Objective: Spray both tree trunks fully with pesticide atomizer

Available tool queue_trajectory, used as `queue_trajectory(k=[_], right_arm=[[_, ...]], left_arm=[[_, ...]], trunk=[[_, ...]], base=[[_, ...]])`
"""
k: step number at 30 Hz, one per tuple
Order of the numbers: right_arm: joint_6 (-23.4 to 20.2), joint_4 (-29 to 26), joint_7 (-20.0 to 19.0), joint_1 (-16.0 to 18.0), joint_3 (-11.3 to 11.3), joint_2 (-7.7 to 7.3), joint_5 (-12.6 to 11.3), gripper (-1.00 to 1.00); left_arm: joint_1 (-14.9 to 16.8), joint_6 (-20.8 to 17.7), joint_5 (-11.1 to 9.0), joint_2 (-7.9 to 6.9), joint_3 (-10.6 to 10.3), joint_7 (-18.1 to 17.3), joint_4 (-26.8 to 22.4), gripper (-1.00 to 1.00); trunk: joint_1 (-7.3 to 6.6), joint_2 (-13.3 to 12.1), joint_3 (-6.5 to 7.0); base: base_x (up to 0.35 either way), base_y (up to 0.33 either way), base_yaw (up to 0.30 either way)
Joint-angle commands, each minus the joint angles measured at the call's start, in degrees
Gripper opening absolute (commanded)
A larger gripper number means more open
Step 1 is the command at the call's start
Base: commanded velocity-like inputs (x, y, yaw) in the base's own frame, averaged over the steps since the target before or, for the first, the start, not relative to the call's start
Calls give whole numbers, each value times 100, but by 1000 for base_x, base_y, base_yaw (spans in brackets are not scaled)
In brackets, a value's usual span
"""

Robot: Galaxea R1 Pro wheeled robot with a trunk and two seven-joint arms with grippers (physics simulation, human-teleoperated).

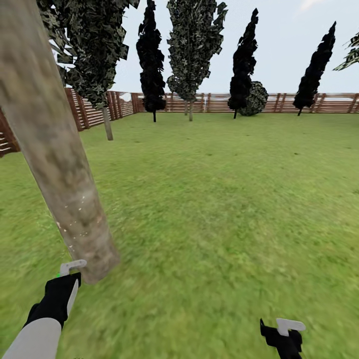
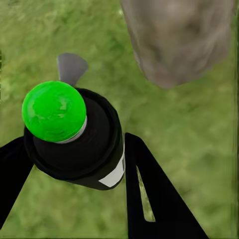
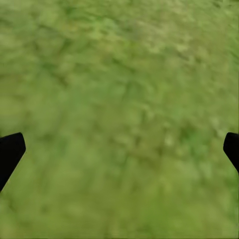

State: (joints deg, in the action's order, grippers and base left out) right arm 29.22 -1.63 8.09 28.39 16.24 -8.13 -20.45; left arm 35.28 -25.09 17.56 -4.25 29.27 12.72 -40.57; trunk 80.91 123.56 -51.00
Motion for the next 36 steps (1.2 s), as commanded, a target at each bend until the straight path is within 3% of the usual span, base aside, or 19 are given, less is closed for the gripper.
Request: queue_trajectory(k=[1,4,7,18,36], right_arm=[[5,-4,26,0,53,2,-24,100],[5,-1,26,0,55,5,-22,100],[5,5,17,0,54,5,-19,100],[5,-4,17,0,54,5,-20,100],[5,-4,17,0,51,5,-25,100]], left_arm=[[5,266,41,8,13,12,-7,-100],[-13,480,48,-4,17,19,25,-100],[-52,557,55,4,0,212,444,-100],[-56,559,55,-4,17,222,415,-100],[-57,557,47,2,17,222,427,-100]], trunk=[[1,2,-5],[1,2,-5],[1,2,-5],[1,2,-5],[1,2,-5]], base=[[154,-239,260],[126,-138,82],[8,-27,3],[13,-265,11],[185,-235,270]])
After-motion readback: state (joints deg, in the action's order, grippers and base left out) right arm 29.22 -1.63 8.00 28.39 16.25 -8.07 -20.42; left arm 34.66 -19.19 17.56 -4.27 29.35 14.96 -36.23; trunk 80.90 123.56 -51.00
